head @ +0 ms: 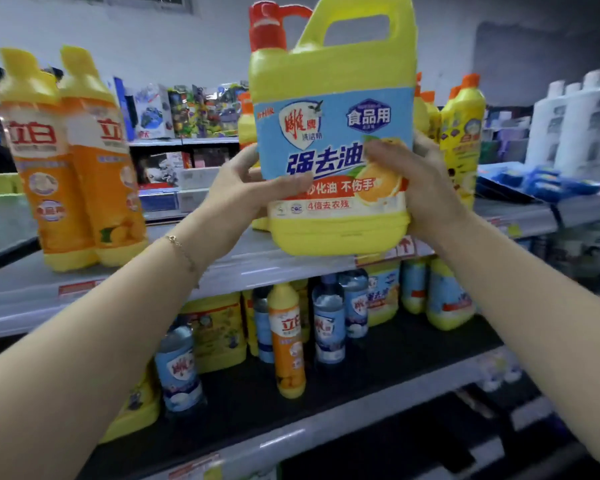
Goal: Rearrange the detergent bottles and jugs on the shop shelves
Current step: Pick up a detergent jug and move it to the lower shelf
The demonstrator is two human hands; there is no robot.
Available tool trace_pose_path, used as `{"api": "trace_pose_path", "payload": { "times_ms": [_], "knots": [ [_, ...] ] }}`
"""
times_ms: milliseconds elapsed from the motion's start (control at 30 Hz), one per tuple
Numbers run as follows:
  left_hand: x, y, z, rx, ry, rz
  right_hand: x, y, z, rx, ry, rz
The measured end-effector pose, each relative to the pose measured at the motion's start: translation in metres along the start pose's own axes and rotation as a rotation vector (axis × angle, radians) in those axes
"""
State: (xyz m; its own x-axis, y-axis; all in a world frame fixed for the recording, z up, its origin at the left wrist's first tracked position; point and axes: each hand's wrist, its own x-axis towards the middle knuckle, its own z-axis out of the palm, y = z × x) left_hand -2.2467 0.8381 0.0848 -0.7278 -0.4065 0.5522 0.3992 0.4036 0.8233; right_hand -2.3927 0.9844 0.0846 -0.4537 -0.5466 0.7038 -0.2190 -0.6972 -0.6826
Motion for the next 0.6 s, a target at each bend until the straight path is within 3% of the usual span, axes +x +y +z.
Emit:
{"api": "trace_pose_path", "payload": {
  "times_ms": [333, 600],
  "knots": [
    [-0.015, -0.073, 0.112, 0.225, -0.157, 0.078, -0.051, -0.012, -0.162, -0.348, -0.361, 0.451],
    [-0.039, -0.183, 0.179, 0.239, 0.035, -0.094, -0.062, 0.051, -0.246, -0.744, -0.560, 0.635]
  ]
}}
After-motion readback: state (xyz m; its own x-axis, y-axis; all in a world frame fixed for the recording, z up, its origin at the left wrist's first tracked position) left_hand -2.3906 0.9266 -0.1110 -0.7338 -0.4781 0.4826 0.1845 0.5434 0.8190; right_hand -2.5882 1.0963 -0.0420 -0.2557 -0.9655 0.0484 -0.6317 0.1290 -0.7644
